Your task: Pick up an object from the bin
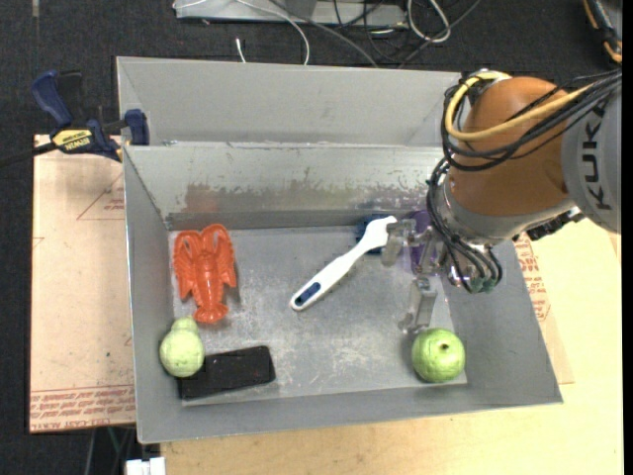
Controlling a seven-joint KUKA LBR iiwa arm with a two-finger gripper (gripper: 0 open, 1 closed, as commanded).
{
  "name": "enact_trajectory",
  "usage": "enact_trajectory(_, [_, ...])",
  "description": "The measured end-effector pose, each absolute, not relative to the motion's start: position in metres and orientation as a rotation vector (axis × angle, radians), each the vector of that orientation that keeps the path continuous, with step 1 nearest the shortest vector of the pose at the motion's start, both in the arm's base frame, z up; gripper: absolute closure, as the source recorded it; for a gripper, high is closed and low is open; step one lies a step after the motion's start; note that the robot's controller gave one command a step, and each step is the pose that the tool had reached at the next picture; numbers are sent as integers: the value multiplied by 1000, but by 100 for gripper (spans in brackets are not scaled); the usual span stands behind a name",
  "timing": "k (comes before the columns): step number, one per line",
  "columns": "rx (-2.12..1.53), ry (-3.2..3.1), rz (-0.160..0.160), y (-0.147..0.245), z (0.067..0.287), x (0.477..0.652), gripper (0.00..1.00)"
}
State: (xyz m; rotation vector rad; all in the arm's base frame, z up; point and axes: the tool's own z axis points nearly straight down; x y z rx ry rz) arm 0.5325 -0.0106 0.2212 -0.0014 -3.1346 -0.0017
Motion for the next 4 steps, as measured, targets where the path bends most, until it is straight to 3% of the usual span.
enact_trajectory(1, [0,-3143,-1,-11,226,534,0])
enact_trajectory(2, [466,-3111,-2,-3,120,596,0])
enact_trajectory(3, [210,-3145,1,-48,161,638,0])
enact_trajectory(4, [996,-2977,-11,-46,98,657,0])
